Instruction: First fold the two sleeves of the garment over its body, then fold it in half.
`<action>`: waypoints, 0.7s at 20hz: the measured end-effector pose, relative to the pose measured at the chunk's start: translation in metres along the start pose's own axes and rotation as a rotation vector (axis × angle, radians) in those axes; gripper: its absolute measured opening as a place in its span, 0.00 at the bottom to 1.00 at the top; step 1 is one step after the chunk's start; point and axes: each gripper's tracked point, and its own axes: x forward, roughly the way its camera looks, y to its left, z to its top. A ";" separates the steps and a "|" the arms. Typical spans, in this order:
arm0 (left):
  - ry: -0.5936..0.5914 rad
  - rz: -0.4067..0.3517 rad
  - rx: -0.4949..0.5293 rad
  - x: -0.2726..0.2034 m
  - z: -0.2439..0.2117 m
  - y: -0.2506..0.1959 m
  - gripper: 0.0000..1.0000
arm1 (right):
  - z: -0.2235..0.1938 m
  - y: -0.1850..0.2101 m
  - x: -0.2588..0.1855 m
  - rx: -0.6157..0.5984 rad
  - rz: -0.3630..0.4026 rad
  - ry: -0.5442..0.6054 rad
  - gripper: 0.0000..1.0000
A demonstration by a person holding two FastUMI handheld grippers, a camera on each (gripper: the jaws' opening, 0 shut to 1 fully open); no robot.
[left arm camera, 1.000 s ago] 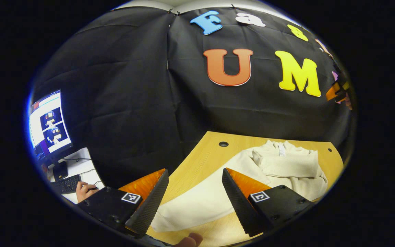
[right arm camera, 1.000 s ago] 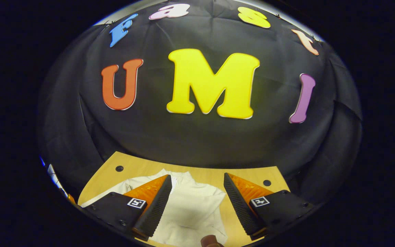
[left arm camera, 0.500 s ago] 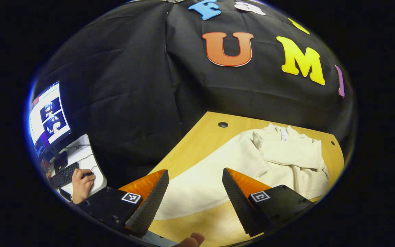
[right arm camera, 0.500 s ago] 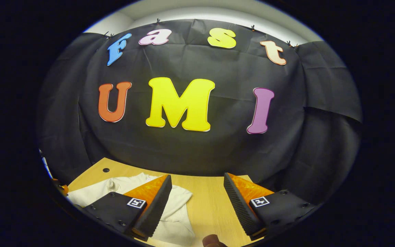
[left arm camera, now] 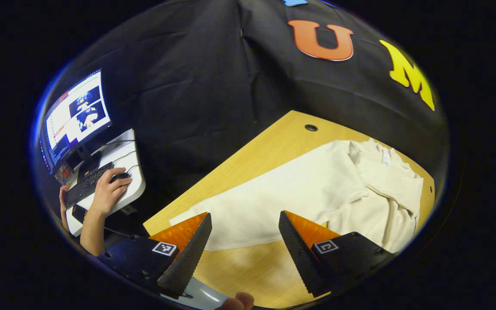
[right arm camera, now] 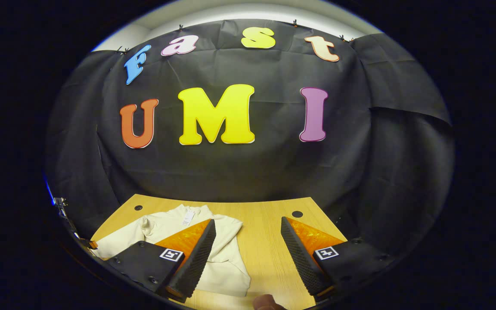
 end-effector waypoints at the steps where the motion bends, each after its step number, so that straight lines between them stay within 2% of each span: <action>1: 0.035 0.037 -0.035 0.006 -0.007 0.012 0.99 | 0.002 -0.001 0.002 0.000 -0.002 -0.002 0.94; 3: 0.087 0.070 -0.094 0.021 -0.017 0.028 1.00 | 0.007 0.000 0.004 0.013 -0.009 -0.010 0.94; 6: 0.138 0.123 -0.129 0.039 -0.026 0.054 0.99 | 0.009 0.010 0.010 0.006 -0.010 -0.004 0.94; 10: 0.204 0.160 -0.215 0.058 -0.036 0.071 0.99 | 0.005 0.040 0.015 -0.032 0.011 0.015 0.94; 14: 0.258 0.170 -0.228 0.071 -0.044 0.083 0.99 | 0.006 0.077 0.009 -0.057 0.039 0.023 0.94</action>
